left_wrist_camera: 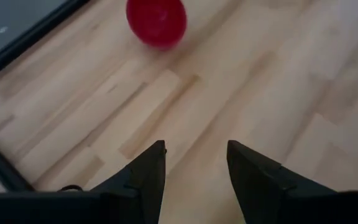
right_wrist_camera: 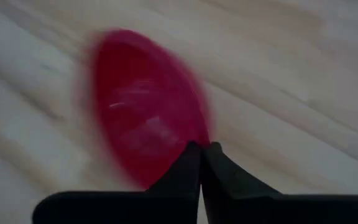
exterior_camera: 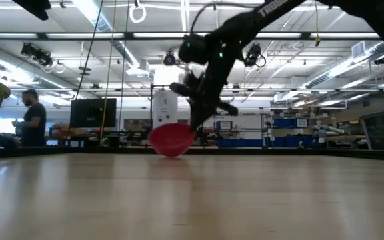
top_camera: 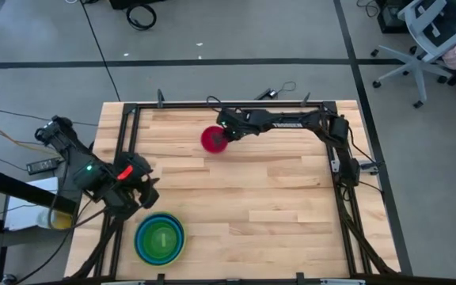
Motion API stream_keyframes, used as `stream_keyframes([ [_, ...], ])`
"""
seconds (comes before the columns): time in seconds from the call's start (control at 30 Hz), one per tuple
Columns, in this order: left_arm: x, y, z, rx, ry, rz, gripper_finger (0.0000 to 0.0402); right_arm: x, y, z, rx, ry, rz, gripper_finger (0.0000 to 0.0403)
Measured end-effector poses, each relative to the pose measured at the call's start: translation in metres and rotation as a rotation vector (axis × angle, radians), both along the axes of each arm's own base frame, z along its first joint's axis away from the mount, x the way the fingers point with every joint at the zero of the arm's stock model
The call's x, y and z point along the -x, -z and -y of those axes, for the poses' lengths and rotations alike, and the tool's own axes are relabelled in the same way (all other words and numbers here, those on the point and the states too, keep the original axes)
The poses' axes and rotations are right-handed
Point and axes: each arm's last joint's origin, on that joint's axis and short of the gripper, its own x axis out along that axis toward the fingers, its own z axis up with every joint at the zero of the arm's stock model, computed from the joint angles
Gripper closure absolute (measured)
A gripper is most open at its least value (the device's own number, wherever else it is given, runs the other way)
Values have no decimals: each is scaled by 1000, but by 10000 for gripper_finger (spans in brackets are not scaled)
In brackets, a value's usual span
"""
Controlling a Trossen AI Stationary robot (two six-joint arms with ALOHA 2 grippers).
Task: Nest bowls inside each other
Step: Stack the red bowl on top of the green bowl
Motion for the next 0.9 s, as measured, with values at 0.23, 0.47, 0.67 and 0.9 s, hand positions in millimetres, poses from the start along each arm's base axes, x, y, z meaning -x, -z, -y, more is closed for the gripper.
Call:
stream_keyframes([
  [0.23, -15, -1, -26, -95, -100, -23, 230, -18, -50, -55, 221, -77, 225, 396],
  [0.47, -31, -2, -48, -147, -140, -34, 230, -31, -74, -93, 307, -166, 404, 399],
  [0.67, -44, -6, -51, -127, -105, 24, 230, -16, -58, -85, 206, -41, 227, 378],
  [0.9, -49, -8, -48, -96, -82, 68, 230, 13, -40, -59, 156, 1, -93, 293],
])
